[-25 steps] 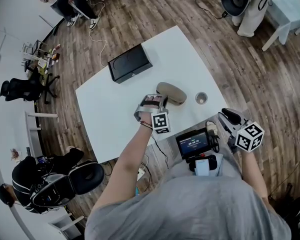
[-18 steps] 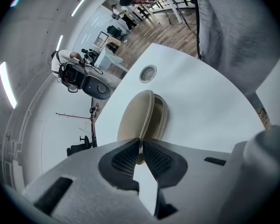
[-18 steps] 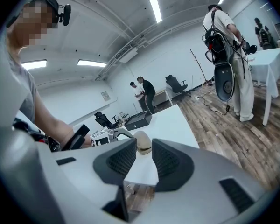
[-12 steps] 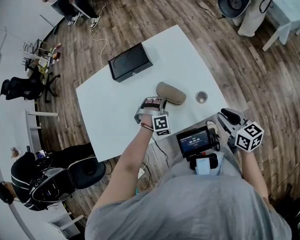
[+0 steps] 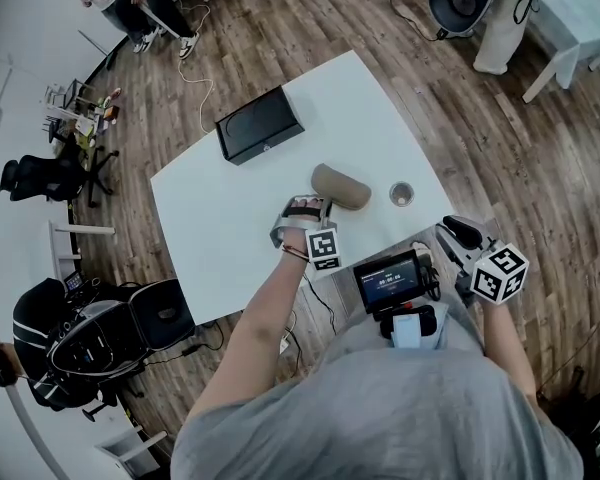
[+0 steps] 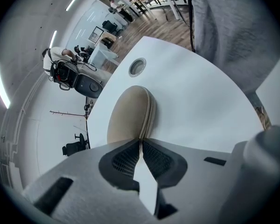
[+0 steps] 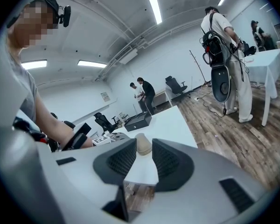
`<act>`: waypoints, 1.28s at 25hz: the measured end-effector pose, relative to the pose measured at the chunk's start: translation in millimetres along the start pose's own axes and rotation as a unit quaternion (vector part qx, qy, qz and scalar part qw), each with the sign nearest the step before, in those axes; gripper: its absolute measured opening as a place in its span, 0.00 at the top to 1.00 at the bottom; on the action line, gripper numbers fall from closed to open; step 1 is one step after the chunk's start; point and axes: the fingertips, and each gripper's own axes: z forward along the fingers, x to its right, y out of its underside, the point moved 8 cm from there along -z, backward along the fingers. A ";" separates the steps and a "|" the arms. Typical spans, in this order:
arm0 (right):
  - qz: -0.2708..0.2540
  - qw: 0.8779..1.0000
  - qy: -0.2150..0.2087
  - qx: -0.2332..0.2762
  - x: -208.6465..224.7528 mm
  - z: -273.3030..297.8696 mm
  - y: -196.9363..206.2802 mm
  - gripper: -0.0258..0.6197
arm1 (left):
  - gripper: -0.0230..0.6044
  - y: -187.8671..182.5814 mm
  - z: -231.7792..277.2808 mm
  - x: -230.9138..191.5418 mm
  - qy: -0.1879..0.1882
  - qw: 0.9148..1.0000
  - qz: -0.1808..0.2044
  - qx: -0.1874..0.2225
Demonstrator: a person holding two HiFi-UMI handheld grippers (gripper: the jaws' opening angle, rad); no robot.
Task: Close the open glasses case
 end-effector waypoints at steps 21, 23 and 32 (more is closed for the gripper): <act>0.004 0.999 0.031 0.011 12.6 -11.0 -0.9 0.83 | 0.91 -46.5 33.1 -28.0 -0.015 0.991 -0.127 -0.045; 0.004 0.999 0.033 0.014 14.9 -11.0 -0.1 0.83 | 0.91 -51.0 39.0 -32.4 -0.015 0.990 -0.129 -0.047; -0.046 0.999 -0.002 -0.004 -0.1 -10.9 1.2 0.84 | 0.91 -58.6 40.8 -36.1 -0.017 0.991 -0.122 -0.043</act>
